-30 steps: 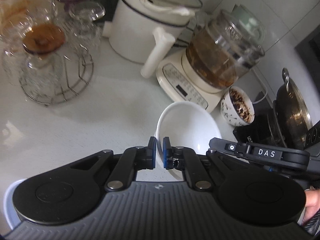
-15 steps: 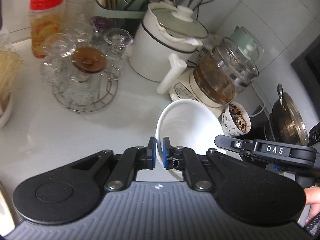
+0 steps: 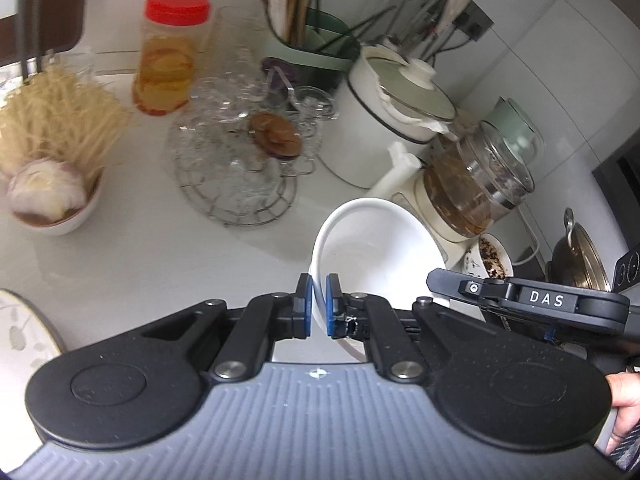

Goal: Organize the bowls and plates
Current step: 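Carry the white bowl with both grippers over the translucent bowls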

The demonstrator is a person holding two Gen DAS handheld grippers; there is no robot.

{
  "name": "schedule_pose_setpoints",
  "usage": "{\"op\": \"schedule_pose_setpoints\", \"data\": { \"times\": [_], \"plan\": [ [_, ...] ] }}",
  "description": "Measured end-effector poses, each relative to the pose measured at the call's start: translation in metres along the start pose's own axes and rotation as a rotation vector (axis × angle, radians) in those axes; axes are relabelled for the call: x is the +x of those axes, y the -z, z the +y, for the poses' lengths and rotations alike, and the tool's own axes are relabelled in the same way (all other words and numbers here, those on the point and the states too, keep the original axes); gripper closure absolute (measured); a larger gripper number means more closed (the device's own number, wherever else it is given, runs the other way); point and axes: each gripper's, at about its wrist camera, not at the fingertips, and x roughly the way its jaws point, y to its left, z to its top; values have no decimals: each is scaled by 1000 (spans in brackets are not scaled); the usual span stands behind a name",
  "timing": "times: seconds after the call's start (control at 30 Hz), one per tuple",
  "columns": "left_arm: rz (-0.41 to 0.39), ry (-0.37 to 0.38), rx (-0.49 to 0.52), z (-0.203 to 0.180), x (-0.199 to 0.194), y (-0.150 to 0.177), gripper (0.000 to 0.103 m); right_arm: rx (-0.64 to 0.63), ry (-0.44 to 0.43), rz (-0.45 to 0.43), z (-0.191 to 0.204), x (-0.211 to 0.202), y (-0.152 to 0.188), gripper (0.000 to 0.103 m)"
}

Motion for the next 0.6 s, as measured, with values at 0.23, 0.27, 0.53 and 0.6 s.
{"op": "schedule_pose_setpoints", "data": {
  "times": [0.23,0.27,0.53,0.6],
  "plan": [
    [-12,-32,-48,28,-15,14,95,-55,-2,63,22,22,8,95],
    [-11,-40,-51,31,-17,17,95,-65,-2,71,25,24,9,95],
    [-57,-125,-116,53,-34,33,95,-162,-24,151,53,49,20,94],
    [-61,-138,-135,57,-35,37,95,-190,-18,168,58,53,22,93]
  ]
}}
